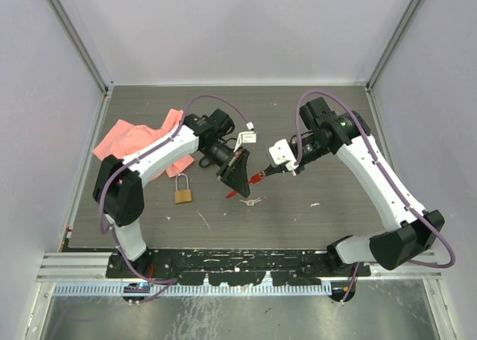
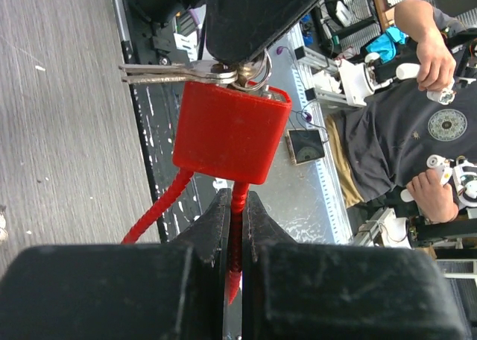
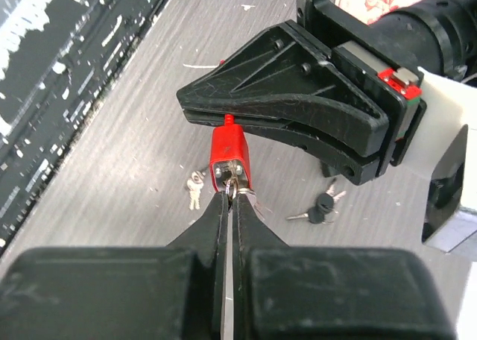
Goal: Lock with the key
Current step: Lock the lock.
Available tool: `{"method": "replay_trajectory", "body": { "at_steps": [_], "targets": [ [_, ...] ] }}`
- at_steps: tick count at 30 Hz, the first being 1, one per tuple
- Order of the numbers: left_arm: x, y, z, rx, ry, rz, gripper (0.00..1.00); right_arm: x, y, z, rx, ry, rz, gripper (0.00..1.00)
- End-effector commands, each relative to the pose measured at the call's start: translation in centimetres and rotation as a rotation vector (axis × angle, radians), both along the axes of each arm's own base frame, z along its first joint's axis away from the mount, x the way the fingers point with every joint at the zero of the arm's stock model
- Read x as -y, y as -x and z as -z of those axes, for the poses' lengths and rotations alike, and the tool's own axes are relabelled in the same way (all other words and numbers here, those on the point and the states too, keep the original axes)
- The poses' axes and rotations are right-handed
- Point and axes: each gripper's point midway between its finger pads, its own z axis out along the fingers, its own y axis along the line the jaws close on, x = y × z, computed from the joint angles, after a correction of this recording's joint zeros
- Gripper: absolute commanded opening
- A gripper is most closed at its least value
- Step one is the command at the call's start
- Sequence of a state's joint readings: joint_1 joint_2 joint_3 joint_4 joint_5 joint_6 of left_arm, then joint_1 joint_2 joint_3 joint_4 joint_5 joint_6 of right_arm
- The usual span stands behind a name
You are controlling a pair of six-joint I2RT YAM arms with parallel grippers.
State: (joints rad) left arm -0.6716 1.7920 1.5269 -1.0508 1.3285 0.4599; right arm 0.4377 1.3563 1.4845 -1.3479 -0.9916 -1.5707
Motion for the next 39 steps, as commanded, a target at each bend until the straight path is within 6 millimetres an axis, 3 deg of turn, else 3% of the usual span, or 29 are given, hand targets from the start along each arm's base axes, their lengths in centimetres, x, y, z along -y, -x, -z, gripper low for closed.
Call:
{"method": "replay_trajectory", "body": {
  "at_steps": [1,9,12,16,22,27,29,30,34,36,37,39],
  "targets": [
    [0.5,-0.2,-4.0,-0.041,0.18,0.044,0.0,0.6,0.9,-1.1,0.173,0.011,-0.126,0.01],
    [0.8,-0.7,-3.3,-0.122,0.173,0.045,0.03,0.5,0.9,-1.4,0.2,0.001,-0.141,0.01],
    [1.0,-1.2,-3.1,-0.129,0.177,0.039,0.1,0.7,1.2,-0.9,0.177,0.008,-0.136,0.01],
    [1.1,-1.5,-3.2,-0.137,0.202,0.028,0.28,0.8,1.3,-0.4,0.15,0.022,-0.12,0.01],
    [1.8,-2.0,-2.1,-0.207,0.202,0.003,0.19,0.7,0.6,-0.2,0.164,0.035,-0.12,0.01],
    [0.8,-1.9,-1.8,-0.172,0.237,-0.022,0.37,0.4,-1.6,0.1,0.108,0.054,0.006,0.01],
    [-0.1,-2.9,-2.3,-0.15,0.299,-0.087,0.42,0.5,-2.0,0.5,0.087,0.067,0.045,0.01],
    [-0.8,-3.5,-2.5,-0.128,0.326,-0.122,0.51,0.7,-2.1,0.7,0.074,0.073,0.063,0.01],
    [-3.4,-3.8,-3.5,0.085,0.444,-0.185,0.67,0.9,-2.2,1.3,0.025,0.088,0.117,0.01],
    [-4.1,-3.0,-4.3,0.182,0.497,-0.183,0.82,1.0,-2.2,1.7,-0.001,0.093,0.135,0.01],
    [-4.4,-2.8,-4.7,0.22,0.517,-0.183,0.99,1.0,-2.2,1.9,-0.013,0.094,0.147,0.01],
    [-4.9,-2.5,-5.4,0.281,0.547,-0.188,0.98,1.0,-2.3,2.0,-0.033,0.093,0.171,0.01]
  ]
}}
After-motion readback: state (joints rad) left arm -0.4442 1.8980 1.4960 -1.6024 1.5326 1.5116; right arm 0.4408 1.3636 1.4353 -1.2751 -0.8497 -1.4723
